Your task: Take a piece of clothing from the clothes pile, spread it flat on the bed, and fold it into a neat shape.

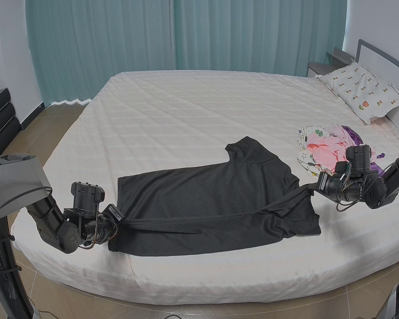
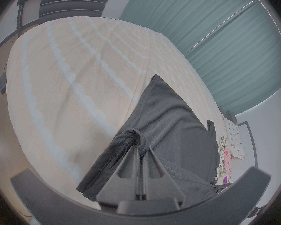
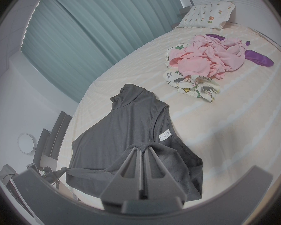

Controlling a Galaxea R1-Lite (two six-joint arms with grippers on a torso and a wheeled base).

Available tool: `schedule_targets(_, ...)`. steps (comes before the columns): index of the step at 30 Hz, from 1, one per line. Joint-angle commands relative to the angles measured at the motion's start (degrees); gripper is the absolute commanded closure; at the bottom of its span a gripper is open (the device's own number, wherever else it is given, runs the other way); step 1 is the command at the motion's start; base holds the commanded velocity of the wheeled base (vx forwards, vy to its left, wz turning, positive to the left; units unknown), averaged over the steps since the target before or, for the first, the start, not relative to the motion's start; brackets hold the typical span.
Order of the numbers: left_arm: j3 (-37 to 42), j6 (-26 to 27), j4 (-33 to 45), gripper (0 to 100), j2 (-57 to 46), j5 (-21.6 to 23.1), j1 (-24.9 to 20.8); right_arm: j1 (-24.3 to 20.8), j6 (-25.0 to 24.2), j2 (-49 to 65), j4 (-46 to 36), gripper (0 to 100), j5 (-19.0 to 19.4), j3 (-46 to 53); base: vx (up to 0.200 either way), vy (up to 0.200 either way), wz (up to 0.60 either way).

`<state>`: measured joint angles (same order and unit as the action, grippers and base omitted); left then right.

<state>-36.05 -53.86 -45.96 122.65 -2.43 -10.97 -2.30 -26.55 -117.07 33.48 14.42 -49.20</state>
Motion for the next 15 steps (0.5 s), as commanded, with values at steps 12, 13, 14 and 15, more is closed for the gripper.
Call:
schedule_targets(12,-1.4,-0.1,-1.7,100,3.3,0.1,0.5,-1.7,-4.3,-6.6,4.6,100,-5.2,-1.3,0.000,0.000,0.00)
schedule_targets(13,-1.4,-0.1,-2.0,100,3.8,0.1,0.5,-2.0,-5.4,-6.9,4.6,100,-5.2,-1.7,0.000,0.000,0.00)
schedule_targets(14,-1.4,-0.1,-2.0,100,3.8,0.1,0.5,-2.0,-5.4,-6.9,4.6,100,-5.2,-1.7,0.000,0.000,0.00)
schedule_targets(15,-1.4,-0.1,-2.4,100,4.1,0.1,0.5,-2.1,-6.1,-7.4,4.6,100,-5.2,-2.0,0.000,0.000,0.00)
